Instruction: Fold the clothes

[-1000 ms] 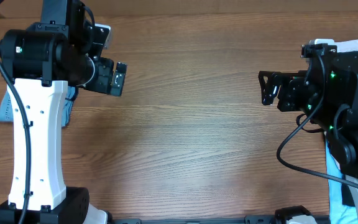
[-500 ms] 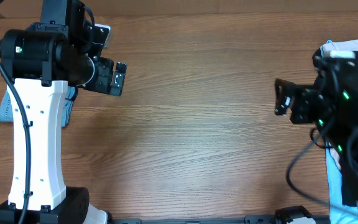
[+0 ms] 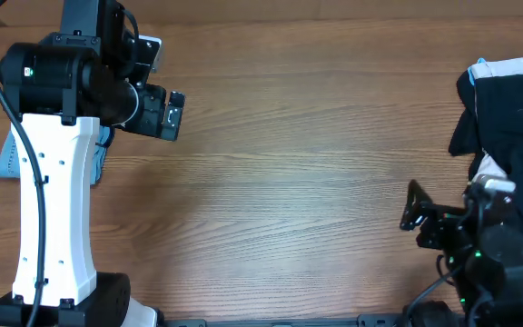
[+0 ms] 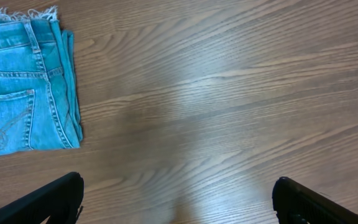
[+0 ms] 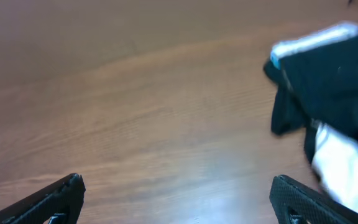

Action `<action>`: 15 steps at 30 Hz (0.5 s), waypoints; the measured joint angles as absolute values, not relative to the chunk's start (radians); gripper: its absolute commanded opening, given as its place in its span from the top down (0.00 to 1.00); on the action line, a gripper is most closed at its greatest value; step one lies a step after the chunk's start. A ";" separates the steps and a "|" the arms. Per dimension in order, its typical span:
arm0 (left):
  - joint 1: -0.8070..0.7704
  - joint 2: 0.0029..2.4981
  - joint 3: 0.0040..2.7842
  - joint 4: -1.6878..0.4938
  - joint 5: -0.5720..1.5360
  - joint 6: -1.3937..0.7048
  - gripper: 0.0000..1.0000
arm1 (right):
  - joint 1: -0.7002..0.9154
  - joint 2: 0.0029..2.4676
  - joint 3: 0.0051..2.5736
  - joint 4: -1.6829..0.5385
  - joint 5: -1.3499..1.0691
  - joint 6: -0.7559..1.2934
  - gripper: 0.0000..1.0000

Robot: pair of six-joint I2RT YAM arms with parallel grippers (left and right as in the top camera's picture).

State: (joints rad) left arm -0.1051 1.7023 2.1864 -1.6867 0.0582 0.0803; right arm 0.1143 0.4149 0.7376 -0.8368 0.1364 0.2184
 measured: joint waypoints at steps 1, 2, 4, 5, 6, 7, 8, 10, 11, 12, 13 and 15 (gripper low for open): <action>-0.105 1.702 2.186 -1.687 0.058 0.080 0.00 | 0.113 0.389 0.689 -0.799 0.129 0.231 0.00; -0.105 1.702 2.186 -1.687 0.058 0.080 0.00 | 0.113 0.361 0.639 -0.765 0.118 0.239 0.00; -0.105 1.703 2.186 -1.687 0.058 0.080 0.00 | 0.112 0.305 0.542 -0.716 0.093 0.254 0.00; -0.105 1.703 2.186 -1.687 0.058 0.080 0.00 | 0.112 0.282 0.497 -0.691 0.076 0.258 0.00; -0.105 1.703 2.186 -1.687 0.058 0.080 0.00 | 0.112 0.267 0.466 -0.676 0.066 0.262 0.00; -0.105 1.703 2.186 -1.687 0.058 0.080 0.00 | 0.112 0.250 0.441 -0.658 0.052 0.263 0.00; -0.105 1.703 2.186 -1.687 0.058 0.080 0.00 | 0.112 0.235 0.421 -0.649 0.043 0.264 0.00; -0.105 1.703 2.186 -1.687 0.058 0.080 0.00 | 0.112 0.198 0.386 -0.635 0.030 0.265 0.00; -0.105 1.703 2.186 -1.687 0.057 0.080 0.00 | 0.112 0.176 0.371 -0.627 0.024 0.266 0.00; -0.105 1.703 2.186 -1.687 0.058 0.080 0.00 | 0.112 0.156 0.357 -0.620 0.022 0.266 0.00; -0.105 1.703 2.186 -1.687 0.057 0.080 0.00 | 0.112 0.137 0.347 -0.617 0.021 0.266 0.00; -0.105 1.703 2.186 -1.687 0.058 0.080 0.00 | 0.112 0.102 0.324 -0.600 0.014 0.266 0.00</action>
